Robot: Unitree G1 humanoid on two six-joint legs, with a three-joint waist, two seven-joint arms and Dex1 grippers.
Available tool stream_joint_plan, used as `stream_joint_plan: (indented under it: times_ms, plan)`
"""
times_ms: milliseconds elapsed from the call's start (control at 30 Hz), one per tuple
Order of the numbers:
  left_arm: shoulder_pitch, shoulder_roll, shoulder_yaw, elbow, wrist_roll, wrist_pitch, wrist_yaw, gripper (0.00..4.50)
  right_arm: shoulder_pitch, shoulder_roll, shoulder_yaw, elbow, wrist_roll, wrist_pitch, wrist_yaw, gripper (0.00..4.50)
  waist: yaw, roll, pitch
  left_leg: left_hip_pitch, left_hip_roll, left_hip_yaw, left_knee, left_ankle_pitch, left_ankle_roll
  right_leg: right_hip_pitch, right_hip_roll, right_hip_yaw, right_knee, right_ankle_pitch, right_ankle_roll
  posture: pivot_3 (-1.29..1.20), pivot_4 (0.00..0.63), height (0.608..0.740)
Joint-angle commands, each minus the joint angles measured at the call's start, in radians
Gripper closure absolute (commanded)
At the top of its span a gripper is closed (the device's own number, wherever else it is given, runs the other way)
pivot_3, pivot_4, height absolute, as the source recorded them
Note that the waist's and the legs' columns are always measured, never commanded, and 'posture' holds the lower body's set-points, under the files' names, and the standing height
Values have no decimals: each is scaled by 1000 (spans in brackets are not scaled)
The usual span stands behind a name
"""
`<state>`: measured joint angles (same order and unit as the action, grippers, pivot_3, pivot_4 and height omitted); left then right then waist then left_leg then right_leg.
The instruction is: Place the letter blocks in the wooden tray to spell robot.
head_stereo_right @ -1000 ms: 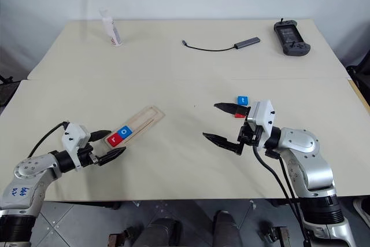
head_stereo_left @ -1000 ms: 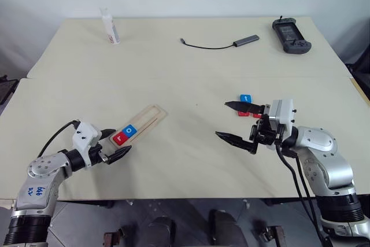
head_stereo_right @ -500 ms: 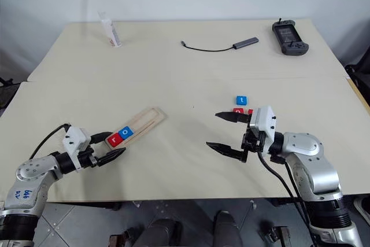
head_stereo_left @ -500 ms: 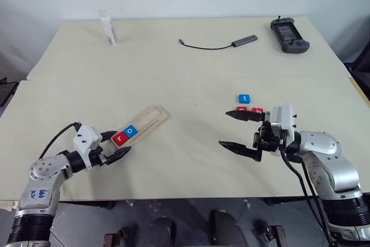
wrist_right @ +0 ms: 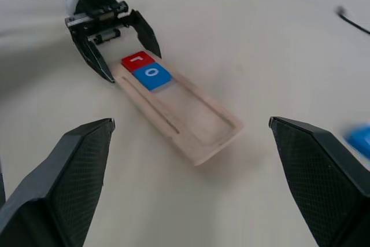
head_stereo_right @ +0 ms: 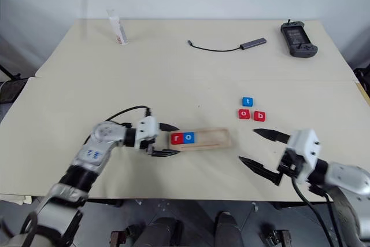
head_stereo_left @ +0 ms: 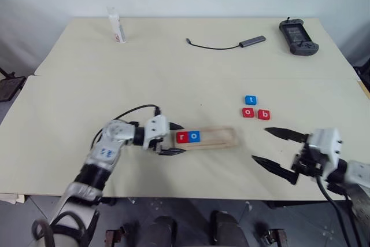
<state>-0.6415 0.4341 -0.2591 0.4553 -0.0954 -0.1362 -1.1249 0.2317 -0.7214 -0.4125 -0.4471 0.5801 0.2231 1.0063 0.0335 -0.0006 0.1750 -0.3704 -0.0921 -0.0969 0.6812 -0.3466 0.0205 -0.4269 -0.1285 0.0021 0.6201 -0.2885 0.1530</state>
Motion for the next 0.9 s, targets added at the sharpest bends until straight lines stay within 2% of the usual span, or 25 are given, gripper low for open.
stream_joint_plan:
  times_ms: [33, 233, 533, 633, 900]
  plan:
    - [-75, -26, -15, 133, 30, -79, -36, 1108, 88, 33, -96, -89, 29, -13, -39, 0, -7, 0, 0, 0, 0, 0, 0, 0, 0, 0, 0, 0, 0, 0, 0, 0, 150, 740]
    - [-124, -43, -9, 262, 37, -142, -86, 1108, 168, 71, -121, -132, 33, -22, -77, 0, -10, -1, 0, 1, 0, 1, 1, 0, 0, 0, -1, 2, 0, 0, 0, 0, 150, 740]
    - [-96, -8, 27, 245, 26, -129, -97, 1108, 166, 77, -100, -106, 26, -40, -73, 0, -10, -1, 0, 2, 0, 1, 1, 0, 0, 0, 0, 2, 1, 0, 0, 0, 150, 740]
    - [-83, -3, 45, 228, 16, -118, -92, 115, 155, 73, -91, -90, 25, -44, -70, 0, -10, -1, 0, 2, 0, 1, 1, 0, 0, 0, -1, 2, 1, 0, 0, 0, 150, 740]
    - [-5, 40, 115, 143, -45, -128, -113, 38, 134, 72, -74, -53, 13, -51, -65, 0, -9, 0, 0, 2, 0, 0, 1, 1, 0, 0, -1, 2, 1, 0, 0, 0, 150, 740]
